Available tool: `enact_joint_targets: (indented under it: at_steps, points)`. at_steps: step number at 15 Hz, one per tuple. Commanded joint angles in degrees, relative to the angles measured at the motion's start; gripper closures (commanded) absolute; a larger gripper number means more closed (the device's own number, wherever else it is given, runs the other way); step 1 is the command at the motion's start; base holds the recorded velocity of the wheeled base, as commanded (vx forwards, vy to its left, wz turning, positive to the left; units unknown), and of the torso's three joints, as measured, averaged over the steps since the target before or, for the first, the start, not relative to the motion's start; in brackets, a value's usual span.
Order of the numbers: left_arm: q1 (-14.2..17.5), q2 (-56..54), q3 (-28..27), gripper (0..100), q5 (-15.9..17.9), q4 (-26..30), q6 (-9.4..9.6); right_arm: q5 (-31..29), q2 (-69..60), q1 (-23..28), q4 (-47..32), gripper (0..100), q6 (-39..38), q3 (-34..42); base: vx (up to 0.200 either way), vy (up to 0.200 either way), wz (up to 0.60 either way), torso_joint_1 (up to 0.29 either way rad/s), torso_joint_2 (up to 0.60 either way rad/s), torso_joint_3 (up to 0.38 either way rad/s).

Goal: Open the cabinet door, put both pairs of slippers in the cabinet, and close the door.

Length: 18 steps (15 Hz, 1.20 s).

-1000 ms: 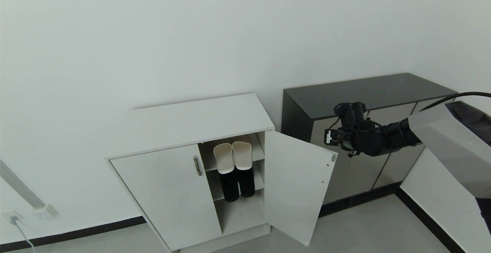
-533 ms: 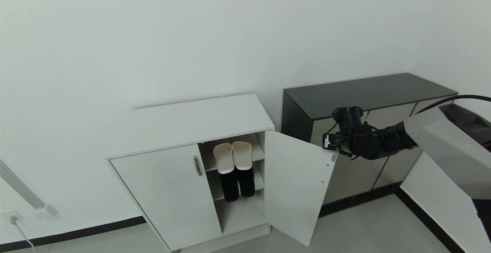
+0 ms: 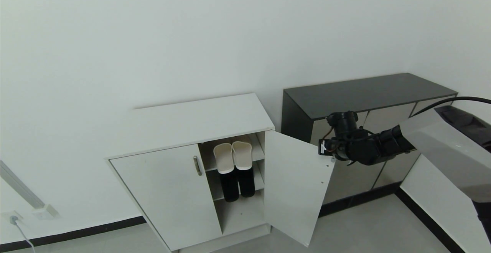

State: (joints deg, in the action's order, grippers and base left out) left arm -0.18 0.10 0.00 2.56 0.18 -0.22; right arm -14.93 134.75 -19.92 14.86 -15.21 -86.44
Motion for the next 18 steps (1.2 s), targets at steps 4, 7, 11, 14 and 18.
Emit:
enact_joint_targets:
  at_steps: [4,7,11,14,18]
  points:
    - [0.01,0.08,0.0,100,-0.01,-0.01,0.04,-0.1,-6.7,-7.41,5.0,100,0.01,8.66,0.0,0.0,0.0,0.0,0.0,0.0]
    - [0.01,-0.01,0.0,100,-0.01,-0.01,-0.04,-0.1,-11.09,-11.9,5.09,100,-1.22,11.91,0.0,0.0,0.0,0.0,0.0,0.0]
    - [0.01,0.08,0.0,100,-0.01,-0.01,-0.04,-0.45,-18.65,-19.81,8.52,100,-1.31,17.98,0.0,0.0,0.0,0.0,0.0,0.0]
    - [0.01,0.08,0.0,100,-0.01,-0.01,-0.13,-1.06,-22.87,-24.99,10.19,100,-1.13,21.4,0.0,0.0,0.0,0.0,0.0,0.0]
    - [0.01,0.08,0.0,100,-0.01,-0.01,-0.13,-3.61,-23.49,-25.26,16.17,100,2.29,25.97,0.0,0.0,0.0,0.0,0.0,0.0]
